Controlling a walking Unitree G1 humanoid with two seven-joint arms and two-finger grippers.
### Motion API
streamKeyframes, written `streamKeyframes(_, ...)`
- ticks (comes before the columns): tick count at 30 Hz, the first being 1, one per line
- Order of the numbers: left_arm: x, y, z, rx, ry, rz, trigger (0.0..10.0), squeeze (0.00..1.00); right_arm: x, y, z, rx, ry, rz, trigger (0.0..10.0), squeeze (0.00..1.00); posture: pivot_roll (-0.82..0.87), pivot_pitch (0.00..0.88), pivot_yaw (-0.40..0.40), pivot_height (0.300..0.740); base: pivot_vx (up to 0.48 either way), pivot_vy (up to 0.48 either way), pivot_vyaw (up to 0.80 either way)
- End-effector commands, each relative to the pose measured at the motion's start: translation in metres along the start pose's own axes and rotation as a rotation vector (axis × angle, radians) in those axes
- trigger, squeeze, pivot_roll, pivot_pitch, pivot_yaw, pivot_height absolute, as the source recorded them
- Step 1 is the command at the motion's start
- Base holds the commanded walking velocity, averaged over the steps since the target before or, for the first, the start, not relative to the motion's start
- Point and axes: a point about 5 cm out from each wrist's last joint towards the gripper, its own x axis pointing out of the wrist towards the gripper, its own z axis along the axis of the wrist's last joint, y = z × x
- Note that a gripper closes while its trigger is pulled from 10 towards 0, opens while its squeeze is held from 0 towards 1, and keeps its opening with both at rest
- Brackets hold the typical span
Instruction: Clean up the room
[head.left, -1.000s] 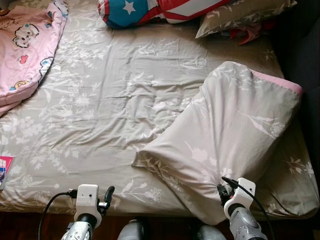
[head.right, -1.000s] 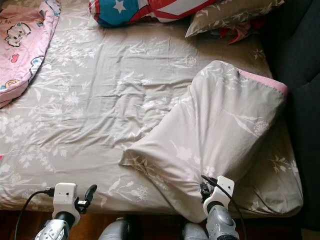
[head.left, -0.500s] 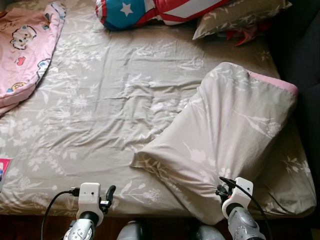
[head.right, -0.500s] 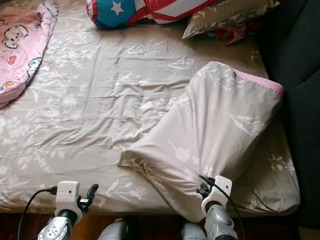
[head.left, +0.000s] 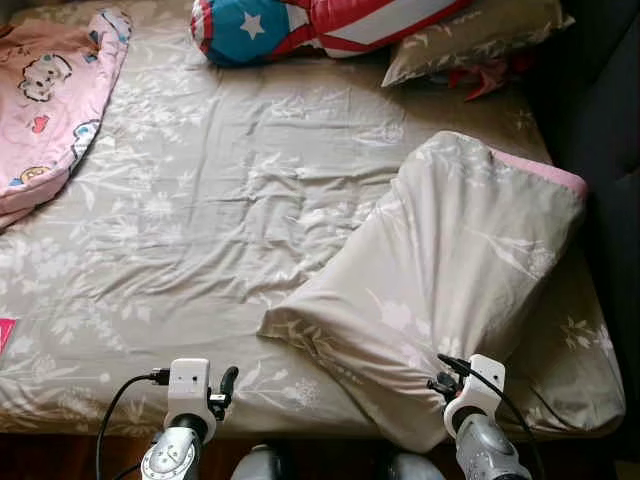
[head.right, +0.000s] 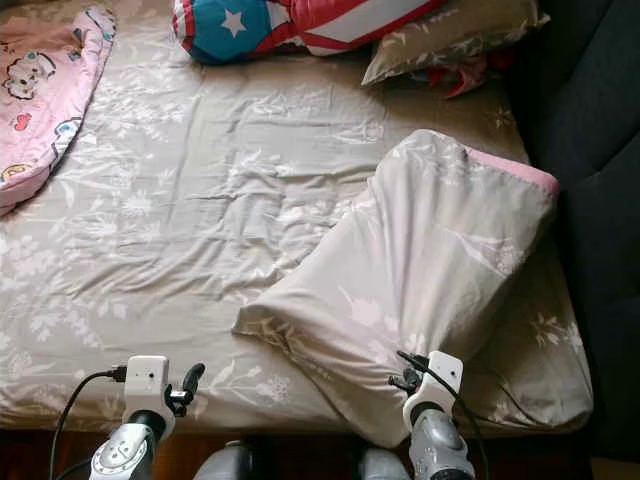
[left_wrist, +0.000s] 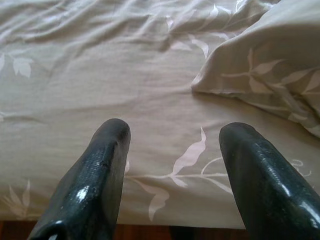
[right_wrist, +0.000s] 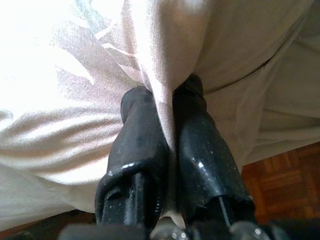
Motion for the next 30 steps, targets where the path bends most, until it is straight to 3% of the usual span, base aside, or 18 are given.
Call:
streamKeyframes(1,-0.008,0.007,-0.015,-0.013,0.051,0.037,10.0,0.0,-0.006,-0.015,-0.019,0.019,0.065,-0.062,0.0,0.0,-0.06,0.241,0.025,0.74,0.0,0.0,0.0)
streamKeyframes(8,-0.008,0.007,-0.022,-0.022,0.072,0.052,10.0,0.0,-0.005,-0.04,0.002,0.001,-0.011,-0.148,0.0,0.0,-0.11,0.218,0.008,0.74,0.0,0.0,0.0)
streamKeyframes(9,-0.008,0.006,-0.024,-0.026,0.08,0.057,10.0,0.0,-0.007,-0.055,0.011,-0.065,-0.028,-0.196,0.0,0.0,-0.12,0.21,-0.001,0.74,0.0,0.0,0.0)
streamKeyframes(16,-0.007,0.005,-0.026,-0.038,0.083,0.074,10.0,0.0,-0.017,-0.107,0.057,-0.072,-0.184,-0.374,0.0,0.0,-0.15,0.203,-0.015,0.74,0.0,0.0,0.0)
streamKeyframes(24,-0.01,0.006,-0.031,-0.04,0.098,0.078,10.0,0.0,-0.051,-0.179,0.122,-0.113,-0.335,-0.664,0.0,0.0,-0.17,0.2,-0.019,0.74,0.0,0.0,0.0)
streamKeyframes(27,-0.011,0.007,-0.033,-0.039,0.102,0.08,10.0,0.0,-0.065,-0.197,0.142,-0.136,-0.387,-0.746,0.0,0.0,-0.17,0.202,-0.015,0.74,0.0,0.0,0.0)
streamKeyframes(30,-0.011,0.008,-0.034,-0.038,0.105,0.08,10.0,0.0,-0.07,-0.203,0.15,-0.159,-0.401,-0.766,0.0,0.0,-0.17,0.201,-0.013,0.74,0.0,0.0,0.0)
